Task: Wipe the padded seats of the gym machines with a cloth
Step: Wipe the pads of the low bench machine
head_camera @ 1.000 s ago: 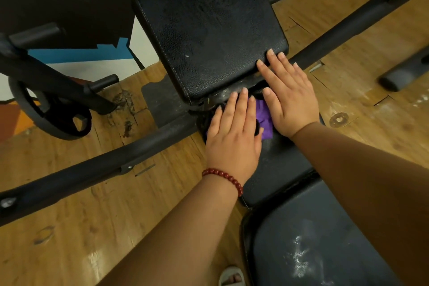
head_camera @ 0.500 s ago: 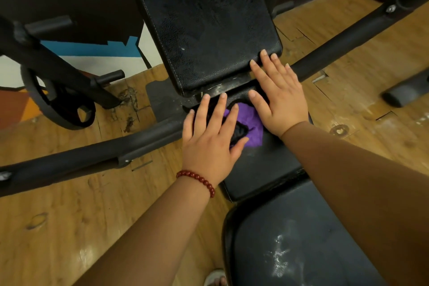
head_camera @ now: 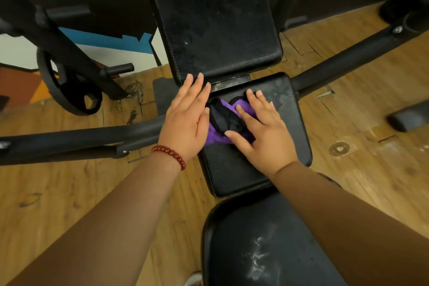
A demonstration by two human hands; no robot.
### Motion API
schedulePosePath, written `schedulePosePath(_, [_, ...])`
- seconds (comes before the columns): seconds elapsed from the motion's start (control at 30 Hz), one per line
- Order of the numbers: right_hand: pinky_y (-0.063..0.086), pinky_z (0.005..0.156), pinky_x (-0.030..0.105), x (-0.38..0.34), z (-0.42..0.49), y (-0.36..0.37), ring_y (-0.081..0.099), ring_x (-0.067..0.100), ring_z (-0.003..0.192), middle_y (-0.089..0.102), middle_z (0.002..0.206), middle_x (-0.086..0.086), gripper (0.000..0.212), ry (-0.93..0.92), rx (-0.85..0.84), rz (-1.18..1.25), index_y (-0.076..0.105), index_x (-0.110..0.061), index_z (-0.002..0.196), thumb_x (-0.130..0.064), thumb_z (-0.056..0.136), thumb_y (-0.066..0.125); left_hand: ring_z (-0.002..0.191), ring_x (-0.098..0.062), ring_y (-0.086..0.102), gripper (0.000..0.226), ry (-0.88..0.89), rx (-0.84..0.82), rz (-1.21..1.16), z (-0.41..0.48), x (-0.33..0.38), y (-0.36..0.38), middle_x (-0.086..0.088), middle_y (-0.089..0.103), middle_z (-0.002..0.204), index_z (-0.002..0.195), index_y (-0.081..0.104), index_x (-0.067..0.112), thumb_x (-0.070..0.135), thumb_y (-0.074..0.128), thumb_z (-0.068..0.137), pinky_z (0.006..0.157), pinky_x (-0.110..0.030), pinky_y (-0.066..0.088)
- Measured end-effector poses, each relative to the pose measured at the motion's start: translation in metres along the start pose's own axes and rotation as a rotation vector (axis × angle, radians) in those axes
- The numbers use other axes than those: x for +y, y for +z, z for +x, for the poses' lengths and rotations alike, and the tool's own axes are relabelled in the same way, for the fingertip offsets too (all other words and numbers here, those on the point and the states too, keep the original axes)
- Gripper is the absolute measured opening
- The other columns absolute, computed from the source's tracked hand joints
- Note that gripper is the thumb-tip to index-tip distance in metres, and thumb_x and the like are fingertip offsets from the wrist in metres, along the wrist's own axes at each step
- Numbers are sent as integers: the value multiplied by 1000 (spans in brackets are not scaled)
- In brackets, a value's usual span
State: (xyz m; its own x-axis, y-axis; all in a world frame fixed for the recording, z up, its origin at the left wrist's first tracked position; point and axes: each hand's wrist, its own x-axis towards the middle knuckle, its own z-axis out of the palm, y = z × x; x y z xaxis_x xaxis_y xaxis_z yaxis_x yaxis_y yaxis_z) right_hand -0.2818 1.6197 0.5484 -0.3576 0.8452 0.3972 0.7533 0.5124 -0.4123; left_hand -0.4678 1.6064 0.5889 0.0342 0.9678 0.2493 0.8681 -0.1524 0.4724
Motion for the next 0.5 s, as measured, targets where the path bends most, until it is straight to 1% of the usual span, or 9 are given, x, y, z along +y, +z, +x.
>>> schedulePosePath(0.07, [24,117,43,-1,-2,7,29,28,143,40,150,14,52,23,74,15,63,-9,126,-47,92,50,145,-3,-8,47,53,-22,45,2,-5,3,9,11,159,149,27,23,23,33,102,119,-33,-1])
schedulePosePath(0.17, [21,117,34,4,-4,4,30,25,143,41,150,12,40,138,177,127,69,-9,114,-39,89,58,143,-3,-14,51,95,15,80,6,-7,5,10,6,157,149,28,22,35,25,100,116,-23,-14])
schedulePosePath(0.2, [20,117,32,5,-4,1,28,24,143,38,151,11,37,166,208,153,68,-10,115,-35,88,60,143,-4,-16,54,108,24,95,9,-5,7,10,4,156,150,28,21,37,23,99,114,-22,-17])
schedulePosePath(0.23, [19,118,32,5,-4,-1,26,23,144,35,152,11,35,152,227,164,66,-10,119,-29,89,61,143,-6,-17,55,121,27,108,11,-3,9,10,2,156,150,28,20,38,22,98,114,-22,-20])
schedulePosePath(0.27, [19,119,34,5,-3,-2,24,23,144,31,153,10,36,86,224,158,61,-10,126,-20,91,59,144,-8,-16,55,130,30,108,13,-2,13,9,2,157,150,28,21,37,22,98,114,-23,-20])
schedulePosePath(0.3, [19,119,37,5,-2,-2,23,23,145,30,154,10,40,-17,195,137,57,-10,132,-13,93,54,144,-8,-15,54,125,41,82,15,-1,16,8,4,157,150,29,21,36,22,99,115,-25,-20])
schedulePosePath(0.33, [19,120,41,4,-2,1,23,24,145,30,154,10,43,-113,144,106,53,-11,136,-10,94,48,145,-7,-13,53,110,58,36,15,-1,17,9,6,157,149,30,20,34,22,99,116,-25,-18])
schedulePosePath(0.4, [20,119,47,6,-3,7,26,23,145,34,153,9,43,-185,57,19,51,-13,139,-21,97,42,145,-5,-9,52,102,85,-29,15,-2,19,9,11,156,148,33,18,32,23,99,117,-26,-15])
schedulePosePath(0.5, [25,117,47,19,-7,8,34,24,142,40,151,11,52,-169,70,-147,57,-14,134,-47,97,46,146,-8,-5,51,117,135,-25,14,-3,23,8,15,156,146,39,16,31,24,100,119,-28,-13])
